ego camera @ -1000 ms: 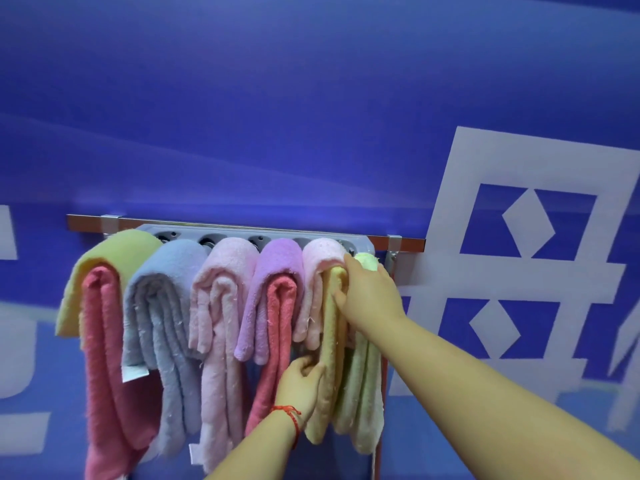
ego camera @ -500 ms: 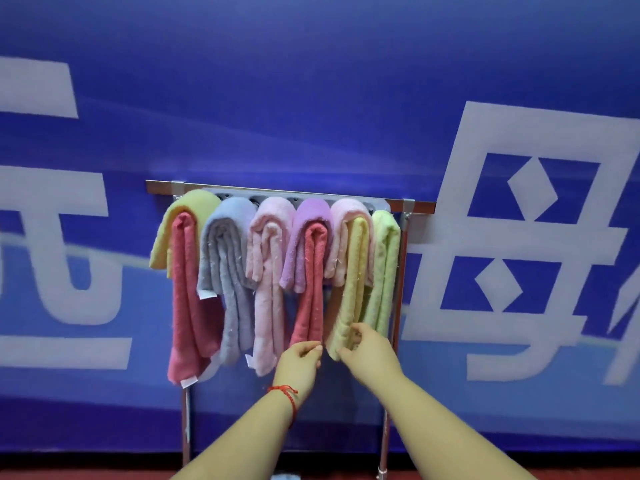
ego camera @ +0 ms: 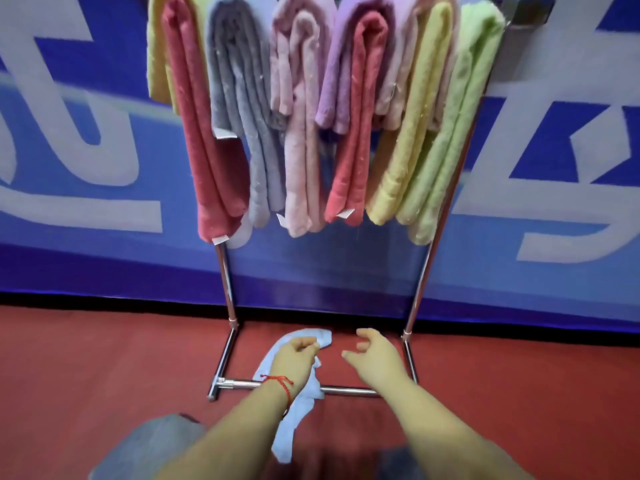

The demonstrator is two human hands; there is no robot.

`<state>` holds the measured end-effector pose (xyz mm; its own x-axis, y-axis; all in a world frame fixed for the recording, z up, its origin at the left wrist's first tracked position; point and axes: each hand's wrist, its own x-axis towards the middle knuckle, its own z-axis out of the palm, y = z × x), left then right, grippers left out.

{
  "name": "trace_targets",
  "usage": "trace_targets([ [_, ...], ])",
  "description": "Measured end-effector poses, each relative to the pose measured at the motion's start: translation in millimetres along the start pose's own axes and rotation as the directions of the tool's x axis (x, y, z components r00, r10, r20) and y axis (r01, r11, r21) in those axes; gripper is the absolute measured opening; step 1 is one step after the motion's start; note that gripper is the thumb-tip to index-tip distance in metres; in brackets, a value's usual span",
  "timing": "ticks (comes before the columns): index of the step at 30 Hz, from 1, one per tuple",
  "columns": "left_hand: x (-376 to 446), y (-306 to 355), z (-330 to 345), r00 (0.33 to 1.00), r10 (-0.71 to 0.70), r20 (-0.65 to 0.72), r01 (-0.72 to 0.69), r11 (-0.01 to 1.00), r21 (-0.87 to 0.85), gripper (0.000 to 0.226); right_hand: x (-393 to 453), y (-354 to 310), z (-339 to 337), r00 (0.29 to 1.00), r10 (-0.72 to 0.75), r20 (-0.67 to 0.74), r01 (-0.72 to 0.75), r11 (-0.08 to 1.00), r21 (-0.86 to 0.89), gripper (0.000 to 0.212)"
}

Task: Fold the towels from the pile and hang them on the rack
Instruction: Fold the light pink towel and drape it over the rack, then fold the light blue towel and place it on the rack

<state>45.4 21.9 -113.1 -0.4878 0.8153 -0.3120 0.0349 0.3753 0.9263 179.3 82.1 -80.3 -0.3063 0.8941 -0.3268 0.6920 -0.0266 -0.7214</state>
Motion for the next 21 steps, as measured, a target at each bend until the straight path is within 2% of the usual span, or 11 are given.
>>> trace_targets([
  [2,9,-29,2,0.998,-0.060,0.017,0.060,0.998,0.027,0.017,7,22,19,0.997,0.061,0.042,-0.062,0.998,0.012,0.057],
  [4,19,-49,3,0.989,-0.147,0.014,0.147,0.989,0.004,0.011,16,42,35,0.988,0.129,0.081,-0.131,0.991,0.019,0.057],
  [7,38,-74,7,0.967,-0.253,-0.014,0.253,0.968,-0.004,0.021,32,61,52,0.971,0.209,0.111,-0.211,0.977,0.004,0.055],
  [11,57,-106,10,0.949,-0.314,-0.017,0.314,0.948,0.052,0.020,62,66,71,0.971,0.211,0.115,-0.205,0.977,-0.060,0.051],
  [17,89,-150,6,0.912,-0.408,-0.035,0.407,0.897,0.173,0.032,95,77,114,0.949,0.210,0.234,-0.196,0.977,-0.085,0.041],
  [21,112,-181,3,0.868,-0.490,-0.084,0.496,0.843,0.206,0.033,120,98,146,0.920,0.248,0.303,-0.231,0.969,-0.092,0.044],
])
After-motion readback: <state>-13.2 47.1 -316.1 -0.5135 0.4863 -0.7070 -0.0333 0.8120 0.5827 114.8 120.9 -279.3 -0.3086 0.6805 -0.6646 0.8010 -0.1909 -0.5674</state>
